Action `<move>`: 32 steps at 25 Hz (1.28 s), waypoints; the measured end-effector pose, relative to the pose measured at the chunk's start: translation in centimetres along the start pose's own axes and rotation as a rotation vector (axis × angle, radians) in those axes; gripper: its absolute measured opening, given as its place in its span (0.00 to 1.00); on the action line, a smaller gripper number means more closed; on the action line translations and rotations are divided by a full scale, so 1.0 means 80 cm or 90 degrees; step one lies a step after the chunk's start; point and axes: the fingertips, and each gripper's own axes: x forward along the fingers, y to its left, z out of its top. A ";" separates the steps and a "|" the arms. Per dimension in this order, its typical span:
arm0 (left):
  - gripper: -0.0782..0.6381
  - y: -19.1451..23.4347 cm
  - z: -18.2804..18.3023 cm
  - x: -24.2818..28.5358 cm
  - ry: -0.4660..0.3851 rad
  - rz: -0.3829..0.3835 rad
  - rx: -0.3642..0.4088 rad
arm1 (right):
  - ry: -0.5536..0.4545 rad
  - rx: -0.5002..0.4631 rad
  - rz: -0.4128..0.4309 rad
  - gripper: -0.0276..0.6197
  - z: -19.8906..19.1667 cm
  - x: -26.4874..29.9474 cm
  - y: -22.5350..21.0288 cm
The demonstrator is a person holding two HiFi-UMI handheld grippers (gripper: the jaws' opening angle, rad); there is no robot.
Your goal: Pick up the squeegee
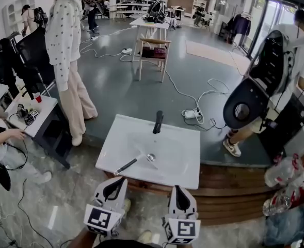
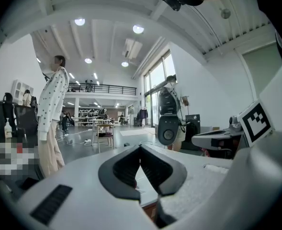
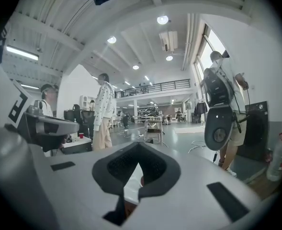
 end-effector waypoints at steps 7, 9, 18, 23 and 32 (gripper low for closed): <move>0.11 0.064 0.004 0.080 0.000 -0.022 0.003 | 0.020 0.013 -0.021 0.04 -0.004 0.089 -0.006; 0.11 0.079 -0.001 0.097 0.012 -0.028 0.002 | 0.030 0.017 -0.029 0.04 -0.007 0.107 -0.006; 0.11 0.111 -0.027 0.173 0.056 -0.086 -0.012 | 0.056 0.034 -0.082 0.04 -0.021 0.167 -0.021; 0.11 0.123 -0.041 0.209 0.070 -0.127 -0.004 | 0.071 0.039 -0.115 0.04 -0.032 0.191 -0.027; 0.11 0.137 -0.074 0.265 0.096 -0.189 0.007 | 0.096 0.063 -0.160 0.04 -0.067 0.233 -0.031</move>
